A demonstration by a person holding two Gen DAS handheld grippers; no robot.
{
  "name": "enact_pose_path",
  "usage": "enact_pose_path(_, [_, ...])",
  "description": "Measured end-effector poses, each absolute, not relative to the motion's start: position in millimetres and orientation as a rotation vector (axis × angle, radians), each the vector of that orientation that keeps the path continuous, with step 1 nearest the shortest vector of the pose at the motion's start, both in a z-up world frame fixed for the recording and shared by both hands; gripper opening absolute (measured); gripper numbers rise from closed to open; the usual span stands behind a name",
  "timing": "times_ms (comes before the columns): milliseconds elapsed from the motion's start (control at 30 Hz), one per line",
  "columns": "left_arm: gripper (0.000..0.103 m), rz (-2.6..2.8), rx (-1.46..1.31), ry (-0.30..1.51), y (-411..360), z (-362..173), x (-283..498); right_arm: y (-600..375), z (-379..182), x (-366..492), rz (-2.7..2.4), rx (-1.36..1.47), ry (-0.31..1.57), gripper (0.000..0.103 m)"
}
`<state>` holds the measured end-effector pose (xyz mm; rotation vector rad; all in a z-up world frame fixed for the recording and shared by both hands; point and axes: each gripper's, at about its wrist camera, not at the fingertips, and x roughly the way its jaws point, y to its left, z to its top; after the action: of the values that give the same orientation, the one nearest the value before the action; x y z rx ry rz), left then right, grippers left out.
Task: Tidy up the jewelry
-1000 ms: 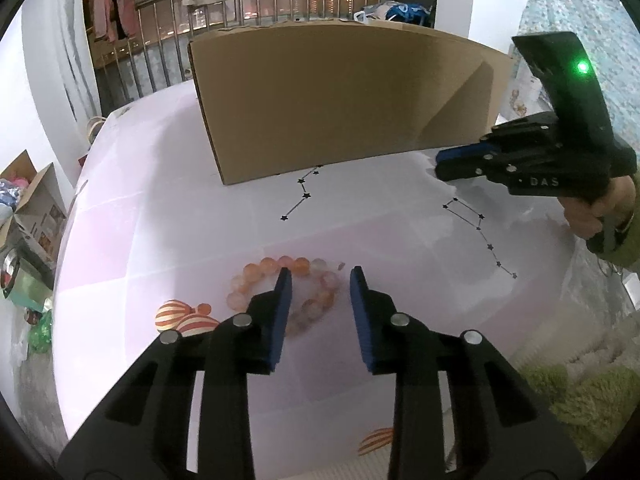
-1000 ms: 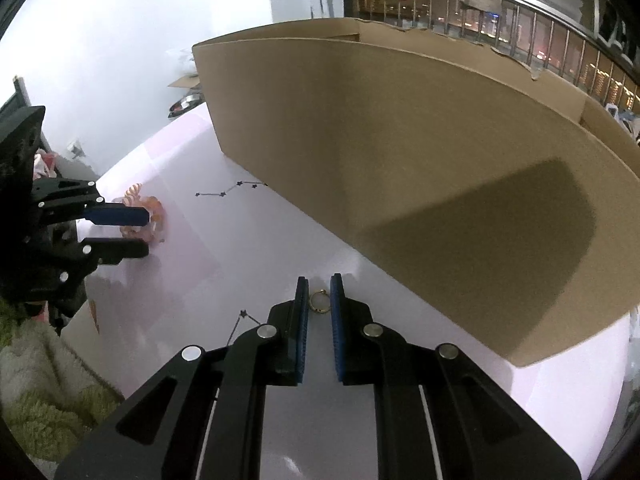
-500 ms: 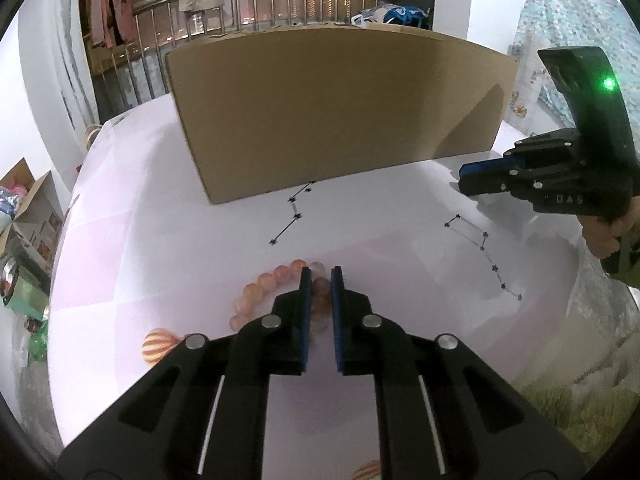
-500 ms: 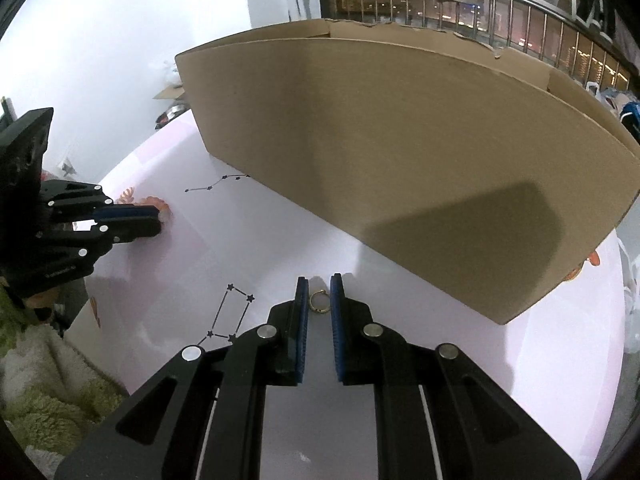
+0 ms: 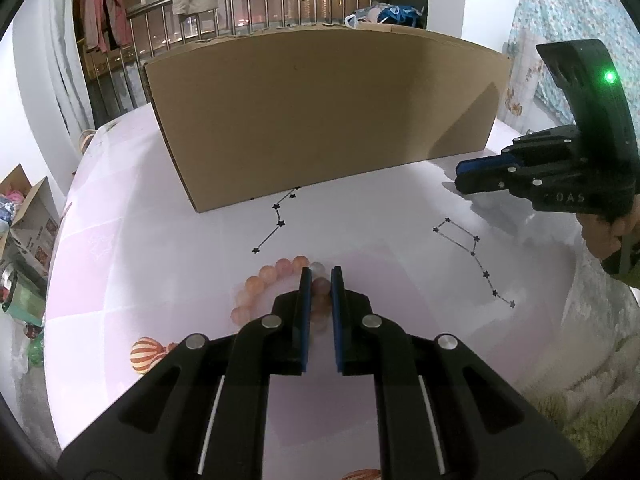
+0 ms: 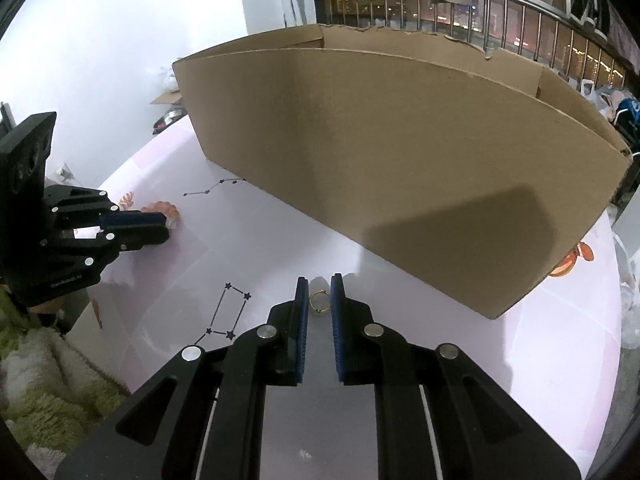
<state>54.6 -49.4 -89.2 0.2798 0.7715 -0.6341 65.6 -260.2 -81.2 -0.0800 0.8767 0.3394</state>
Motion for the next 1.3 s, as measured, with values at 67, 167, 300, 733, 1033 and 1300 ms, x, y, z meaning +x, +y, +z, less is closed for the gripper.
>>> enact_pose_path(67, [0.009,-0.636,0.285,0.777,-50.2,-88.5,54.7,-260.1,-81.3,65.1,0.343,-0.078,0.879,0.012])
enact_pose_path(167, [0.011,-0.643,0.304,0.779,-51.4,-87.3,53.2,-258.0,-81.5,65.2,0.349,-0.079,0.887,0.016])
enact_pose_path(300, [0.018,-0.646,0.310,0.786,-49.3,-87.5,51.7,-257.2,-80.5,60.7,0.357,-0.089,0.882,0.025])
enact_pose_path(733, [0.017,-0.634,0.276,0.790,-39.8,-88.9,57.7,-258.4,-80.9,64.0,0.401,-0.143,0.874,0.025])
enact_pose_path(1033, [0.016,-0.631,0.275,0.786,-39.2,-89.9,55.8,-262.1,-76.3,61.2,0.394,-0.123,0.875,0.025])
enact_pose_path(1300, [0.016,-0.630,0.276,0.787,-38.0,-89.6,56.5,-275.0,-78.1,62.1,0.288,-0.135,0.880,0.017])
